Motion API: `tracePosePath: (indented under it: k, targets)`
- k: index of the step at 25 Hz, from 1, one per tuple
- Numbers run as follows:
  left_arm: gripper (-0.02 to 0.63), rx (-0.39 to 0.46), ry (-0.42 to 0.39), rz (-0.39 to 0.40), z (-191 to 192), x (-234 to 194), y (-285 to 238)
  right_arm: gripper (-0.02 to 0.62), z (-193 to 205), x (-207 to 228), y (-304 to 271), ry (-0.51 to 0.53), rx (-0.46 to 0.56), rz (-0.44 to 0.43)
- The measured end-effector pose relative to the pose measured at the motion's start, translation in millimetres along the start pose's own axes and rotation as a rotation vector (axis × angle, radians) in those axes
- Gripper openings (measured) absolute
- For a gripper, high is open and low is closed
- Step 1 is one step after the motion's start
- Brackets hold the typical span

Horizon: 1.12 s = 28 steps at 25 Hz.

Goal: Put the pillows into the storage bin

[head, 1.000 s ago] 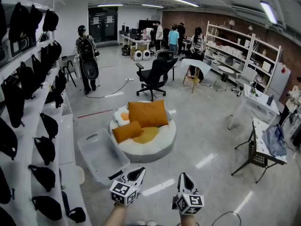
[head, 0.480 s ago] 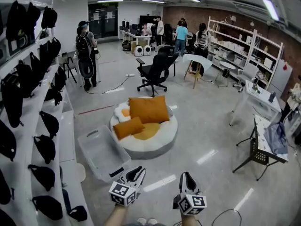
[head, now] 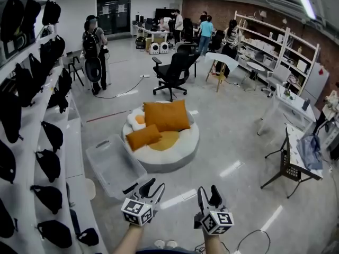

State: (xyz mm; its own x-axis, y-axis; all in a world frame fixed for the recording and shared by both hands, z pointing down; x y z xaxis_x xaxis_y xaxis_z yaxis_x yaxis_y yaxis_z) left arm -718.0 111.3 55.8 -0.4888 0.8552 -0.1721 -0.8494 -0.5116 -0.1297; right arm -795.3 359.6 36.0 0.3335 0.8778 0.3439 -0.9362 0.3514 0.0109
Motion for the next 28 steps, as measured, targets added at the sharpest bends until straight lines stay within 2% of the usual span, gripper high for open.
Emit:
tracePosePath:
  k: [11,17,23,28]
  targets:
    - [0.17,0.054,-0.028,0.013,-14,-36,-8,0.227,2,-9,-26,0.033,0.042,0.014]
    - [0.17,0.045,-0.019,0.007,-9,-50,-7,0.227,5,-13,-36,0.035,0.048,0.006]
    - [0.17,0.041,-0.002,-0.012,-12,-60,-23,0.227,-3,-13,-52,0.061,0.039,-0.007]
    - [0.17,0.055,-0.012,-0.015,-18,-64,-50,0.227,-9,4,-73,0.057,0.051,-0.019]
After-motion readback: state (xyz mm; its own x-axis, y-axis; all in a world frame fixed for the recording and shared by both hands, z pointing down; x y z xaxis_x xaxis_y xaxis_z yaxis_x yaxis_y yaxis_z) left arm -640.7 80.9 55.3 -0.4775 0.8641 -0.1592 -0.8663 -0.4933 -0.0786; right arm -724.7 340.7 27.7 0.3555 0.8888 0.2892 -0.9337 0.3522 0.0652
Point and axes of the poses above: the fingertips, and each gripper's own axes: y backward along the fingers, x to its right, z out of its underside, the point moved 8 cm from there along y, backward along the fingers, and after that the axes turned 14 degrees about -z, right-handed, at the moved point
